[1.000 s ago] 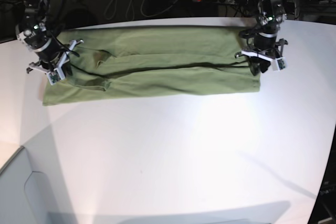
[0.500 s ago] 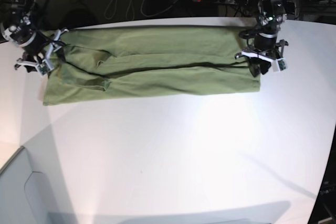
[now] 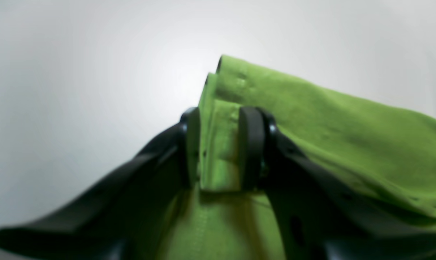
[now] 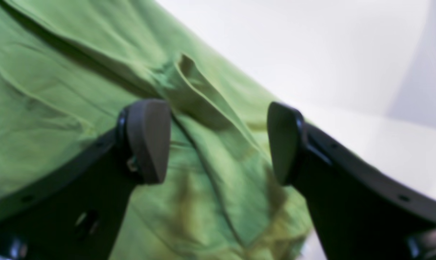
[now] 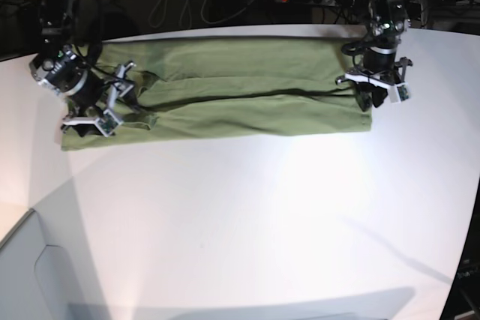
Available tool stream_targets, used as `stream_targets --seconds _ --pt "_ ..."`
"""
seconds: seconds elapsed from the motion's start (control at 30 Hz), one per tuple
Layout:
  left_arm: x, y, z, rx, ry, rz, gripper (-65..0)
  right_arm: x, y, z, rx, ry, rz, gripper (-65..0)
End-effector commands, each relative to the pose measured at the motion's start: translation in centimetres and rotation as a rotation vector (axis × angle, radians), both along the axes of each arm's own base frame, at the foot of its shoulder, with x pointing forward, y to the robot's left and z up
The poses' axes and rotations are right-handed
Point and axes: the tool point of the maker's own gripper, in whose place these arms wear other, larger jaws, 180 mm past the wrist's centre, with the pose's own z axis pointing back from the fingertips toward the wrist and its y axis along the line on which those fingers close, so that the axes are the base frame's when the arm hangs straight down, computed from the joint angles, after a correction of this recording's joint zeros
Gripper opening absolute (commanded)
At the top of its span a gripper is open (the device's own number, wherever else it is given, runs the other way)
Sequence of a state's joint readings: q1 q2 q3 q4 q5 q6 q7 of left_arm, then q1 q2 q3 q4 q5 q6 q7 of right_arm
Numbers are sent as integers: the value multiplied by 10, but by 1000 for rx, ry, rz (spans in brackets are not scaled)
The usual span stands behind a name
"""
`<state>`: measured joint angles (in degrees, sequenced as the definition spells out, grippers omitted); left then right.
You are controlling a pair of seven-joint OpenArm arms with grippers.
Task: Fold the T-shirt properly
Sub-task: 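Reposition the right gripper along the strip end and regrip the fabric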
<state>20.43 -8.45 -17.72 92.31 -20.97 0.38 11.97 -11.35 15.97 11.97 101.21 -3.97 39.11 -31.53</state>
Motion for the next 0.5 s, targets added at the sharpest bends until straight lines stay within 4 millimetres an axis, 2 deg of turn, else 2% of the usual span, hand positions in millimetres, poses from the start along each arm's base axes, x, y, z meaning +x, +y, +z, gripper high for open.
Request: stream_targets --seconds 0.0,0.07,0.23,0.33,0.47 --pt "5 3 12 14 -44 -1 -473 5 9 11 18 -36 43 -243" --pt "5 3 12 17 -40 -2 -473 6 19 9 17 -30 82 -242" --pt "4 3 10 18 -37 -2 -473 5 37 -10 25 28 147 -244" --pt "0 3 8 17 -26 -2 -473 -2 37 -21 11 65 172 -245" --pt "0 3 8 15 -25 -1 -473 -11 45 -23 -2 80 224 -264"
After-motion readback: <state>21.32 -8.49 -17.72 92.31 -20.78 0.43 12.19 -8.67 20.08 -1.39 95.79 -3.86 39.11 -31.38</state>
